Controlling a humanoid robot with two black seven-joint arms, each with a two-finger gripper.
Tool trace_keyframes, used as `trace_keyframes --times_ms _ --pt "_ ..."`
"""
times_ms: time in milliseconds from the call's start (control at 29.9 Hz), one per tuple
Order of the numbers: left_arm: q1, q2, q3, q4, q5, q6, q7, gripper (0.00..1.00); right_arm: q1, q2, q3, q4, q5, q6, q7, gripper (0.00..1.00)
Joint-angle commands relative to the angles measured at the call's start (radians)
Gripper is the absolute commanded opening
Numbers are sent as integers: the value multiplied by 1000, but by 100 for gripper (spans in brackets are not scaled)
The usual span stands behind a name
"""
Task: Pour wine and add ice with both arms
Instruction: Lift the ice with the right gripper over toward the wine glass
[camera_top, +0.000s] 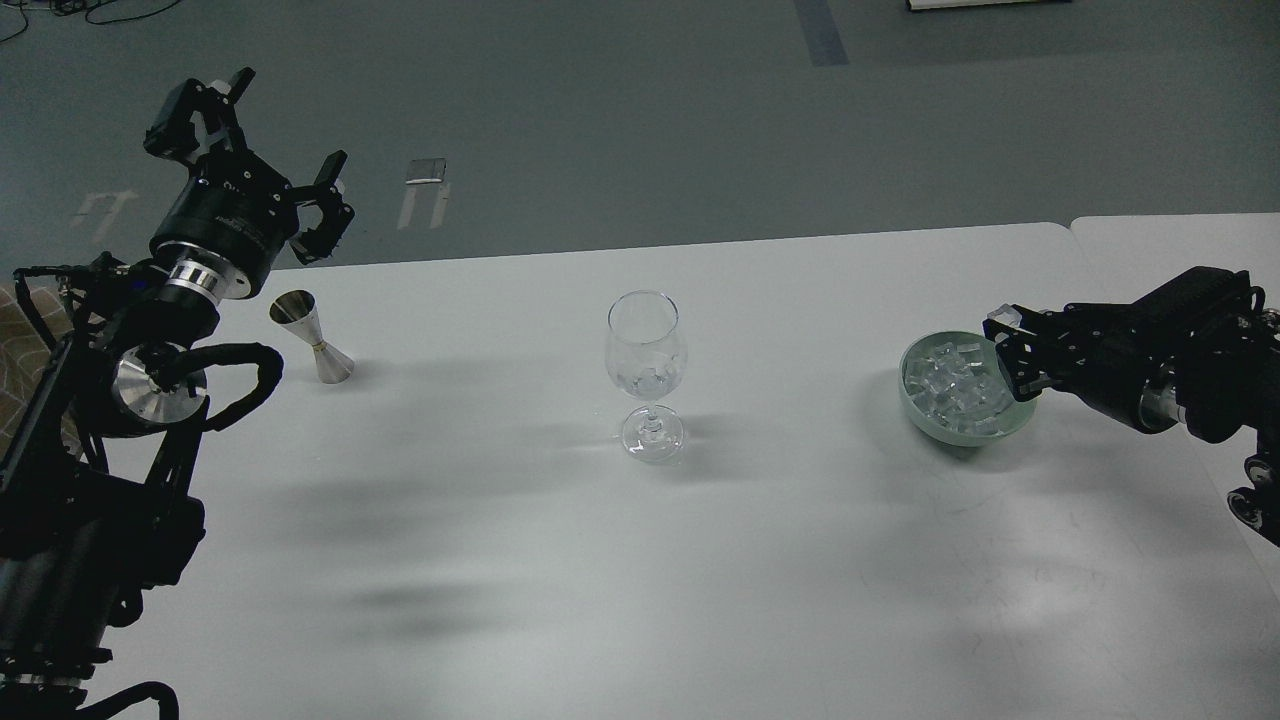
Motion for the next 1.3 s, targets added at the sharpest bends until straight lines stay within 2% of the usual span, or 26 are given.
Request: trace_keyframes --times_ms 0,334,468,803,1003,1271 --pt "0 -4 0 0 3 0 0 98 1 -32 17 86 57 3 2 9" --pt "-5 1 0 1 10 0 0 98 104 12 41 260 60 17 -6 9" --pt "-5 8 0 1 9 0 0 98 169 100 34 258 58 24 -6 9" --pt "-8 18 0 1 12 -2 0 98 273 349 26 248 43 149 -14 9" --pt "-6 39 0 1 6 0 0 98 274 400 -34 248 29 150 -20 8" --pt "-5 44 -1 1 3 0 0 98 300 465 -58 232 14 152 -55 8"
